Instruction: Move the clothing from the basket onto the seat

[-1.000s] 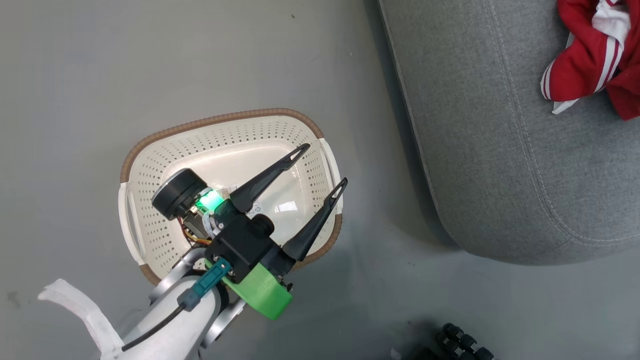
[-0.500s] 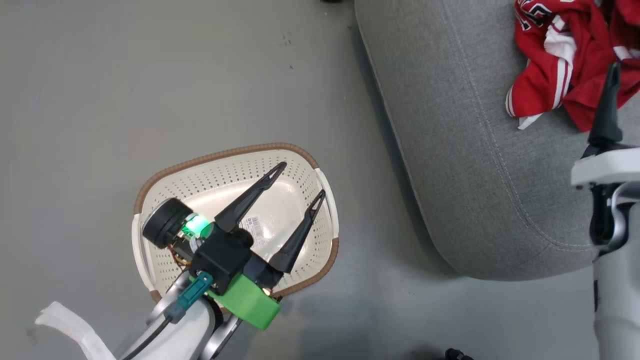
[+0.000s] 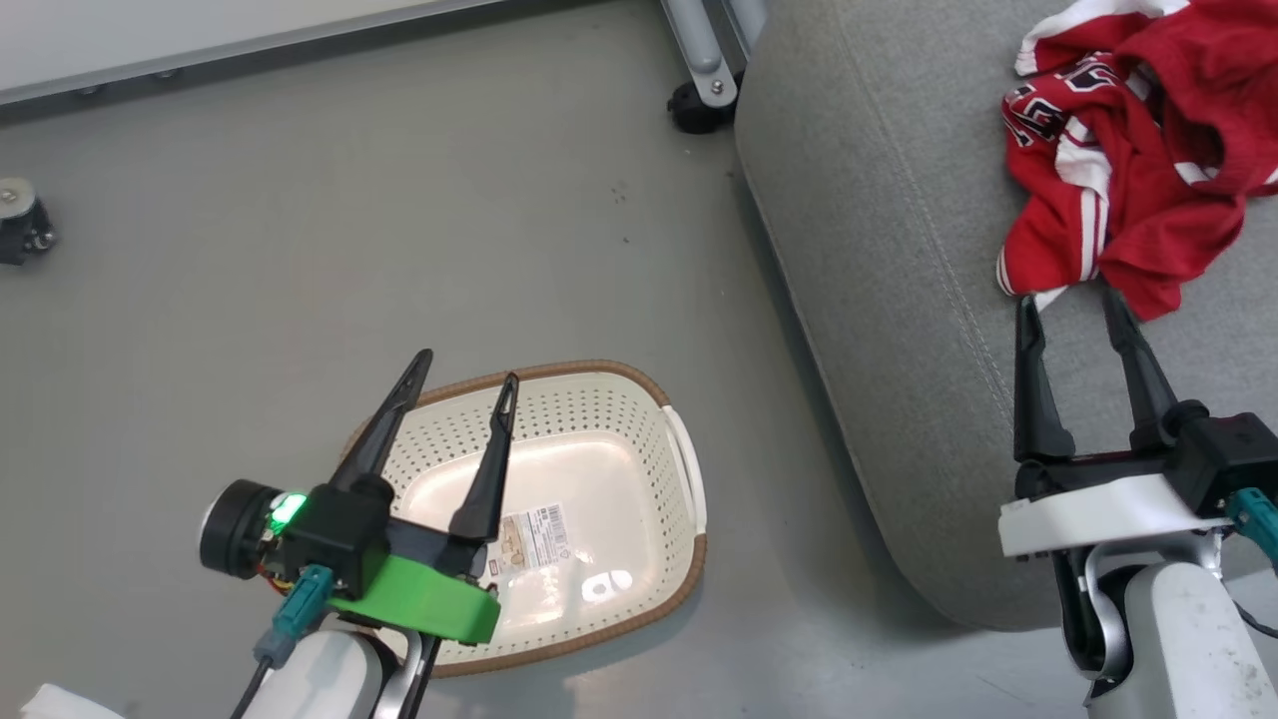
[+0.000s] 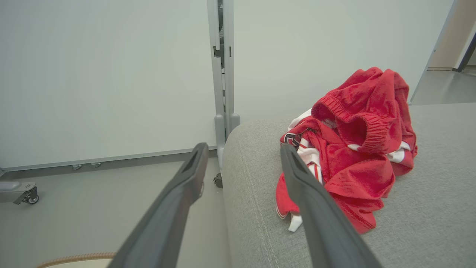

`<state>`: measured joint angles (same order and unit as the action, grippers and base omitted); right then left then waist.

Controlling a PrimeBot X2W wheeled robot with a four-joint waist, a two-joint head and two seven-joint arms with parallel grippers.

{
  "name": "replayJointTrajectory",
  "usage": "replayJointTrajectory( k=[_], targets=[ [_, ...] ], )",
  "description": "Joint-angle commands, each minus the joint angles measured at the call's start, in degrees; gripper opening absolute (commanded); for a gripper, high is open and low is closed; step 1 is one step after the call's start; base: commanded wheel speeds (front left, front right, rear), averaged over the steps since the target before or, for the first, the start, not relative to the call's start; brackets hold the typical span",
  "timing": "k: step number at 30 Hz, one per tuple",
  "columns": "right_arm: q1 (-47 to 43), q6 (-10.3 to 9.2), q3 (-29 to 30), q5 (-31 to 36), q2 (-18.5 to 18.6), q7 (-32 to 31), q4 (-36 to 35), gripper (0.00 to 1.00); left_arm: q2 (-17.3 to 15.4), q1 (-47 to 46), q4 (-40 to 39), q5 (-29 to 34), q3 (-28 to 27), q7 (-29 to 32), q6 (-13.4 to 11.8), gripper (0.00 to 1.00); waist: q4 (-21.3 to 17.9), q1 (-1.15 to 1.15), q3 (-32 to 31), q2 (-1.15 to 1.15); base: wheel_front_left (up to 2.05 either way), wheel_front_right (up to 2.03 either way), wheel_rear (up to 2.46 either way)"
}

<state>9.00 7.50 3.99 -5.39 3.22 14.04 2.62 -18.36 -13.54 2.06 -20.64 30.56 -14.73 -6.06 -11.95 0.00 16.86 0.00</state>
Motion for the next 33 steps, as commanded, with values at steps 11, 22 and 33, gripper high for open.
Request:
replayJointTrajectory(
  k=[11,22,33],
  targets=[
    [-6.94,-0.01,-4.10,0.54,-0.24,-3.70,-6.47,1.00,2.68,6.35,0.28,0.97,-12.14,-0.45,-2.59,1.00,9.70,0.00,-6.57,0.00,0.00,0.00,0.00],
    [-11.90,-0.01,-5.49,0.78,-0.24,-6.46,-8.23,1.00,7.08,14.81,1.26,2.22,-21.16,-0.47,0.50,1.00,11.43,0.00,-11.24,0.00,0.00,0.00,0.00],
    [-17.29,-0.01,-5.58,-0.16,-0.25,-7.83,-9.41,1.00,10.06,20.02,3.97,5.95,-24.76,-0.47,4.22,1.00,11.00,0.00,-15.70,0.00,0.00,0.00,0.00]
  ],
)
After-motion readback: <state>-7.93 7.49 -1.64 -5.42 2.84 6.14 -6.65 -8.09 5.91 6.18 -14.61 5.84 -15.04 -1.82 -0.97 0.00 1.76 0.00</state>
